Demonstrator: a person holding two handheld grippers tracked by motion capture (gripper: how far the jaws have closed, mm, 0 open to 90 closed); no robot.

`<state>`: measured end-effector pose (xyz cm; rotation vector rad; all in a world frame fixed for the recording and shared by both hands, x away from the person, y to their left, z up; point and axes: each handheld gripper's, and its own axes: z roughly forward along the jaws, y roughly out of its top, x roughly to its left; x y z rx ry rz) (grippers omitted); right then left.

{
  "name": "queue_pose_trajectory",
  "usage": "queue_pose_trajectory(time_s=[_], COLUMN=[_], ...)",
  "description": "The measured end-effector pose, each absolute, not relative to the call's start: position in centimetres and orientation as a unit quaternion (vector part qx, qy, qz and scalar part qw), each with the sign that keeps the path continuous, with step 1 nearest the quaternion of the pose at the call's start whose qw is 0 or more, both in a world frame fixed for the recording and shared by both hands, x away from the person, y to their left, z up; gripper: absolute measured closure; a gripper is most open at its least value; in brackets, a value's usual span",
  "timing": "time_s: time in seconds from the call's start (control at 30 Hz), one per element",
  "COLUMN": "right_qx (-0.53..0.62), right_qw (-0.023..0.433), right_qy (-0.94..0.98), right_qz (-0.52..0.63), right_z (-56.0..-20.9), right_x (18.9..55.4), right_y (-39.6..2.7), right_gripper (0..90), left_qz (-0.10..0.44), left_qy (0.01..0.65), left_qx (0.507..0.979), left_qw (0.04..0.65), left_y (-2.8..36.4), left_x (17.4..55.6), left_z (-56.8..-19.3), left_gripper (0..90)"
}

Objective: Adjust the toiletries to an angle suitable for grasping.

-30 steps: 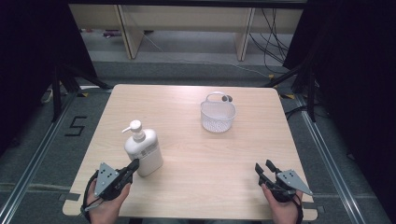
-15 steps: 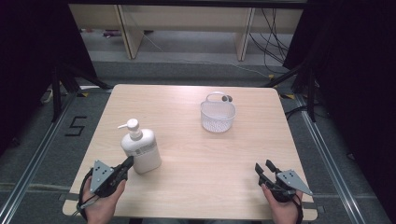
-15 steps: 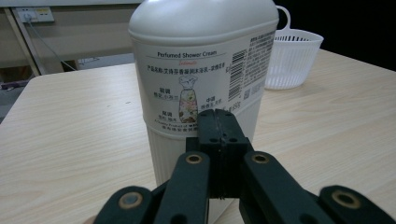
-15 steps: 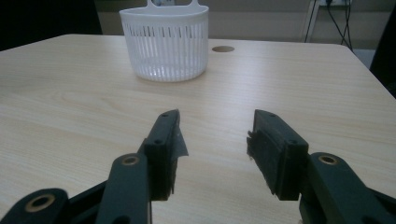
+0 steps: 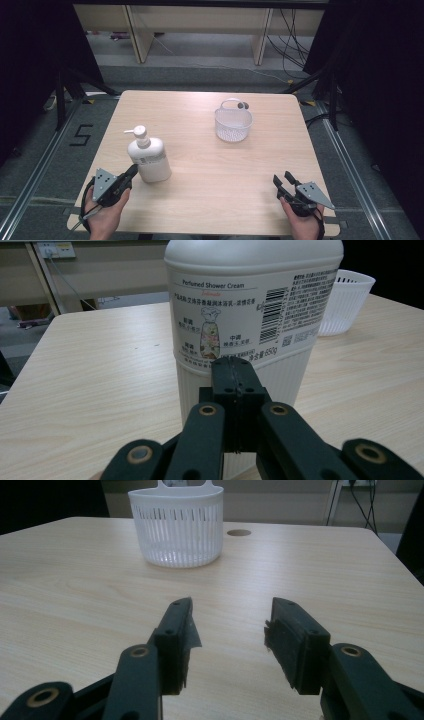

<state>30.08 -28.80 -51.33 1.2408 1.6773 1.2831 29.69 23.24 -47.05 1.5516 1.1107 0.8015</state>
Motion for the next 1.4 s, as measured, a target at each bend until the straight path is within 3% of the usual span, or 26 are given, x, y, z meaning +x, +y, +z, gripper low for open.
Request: queue_pose_trajectory(time_s=[1.4], right_qx=[0.477], right_qw=[0.338], right_qy=[0.643], right_qz=[0.494], right_z=[-51.3], right_x=[30.1], right_y=[-28.8], right_gripper=[52.8], left_qz=[0.344], left_qy=[0.472], left_qx=[0.64], left_qw=[0.499], left_y=[24.3], left_x=[31.7], left_z=[-47.4], left_gripper=[90.0])
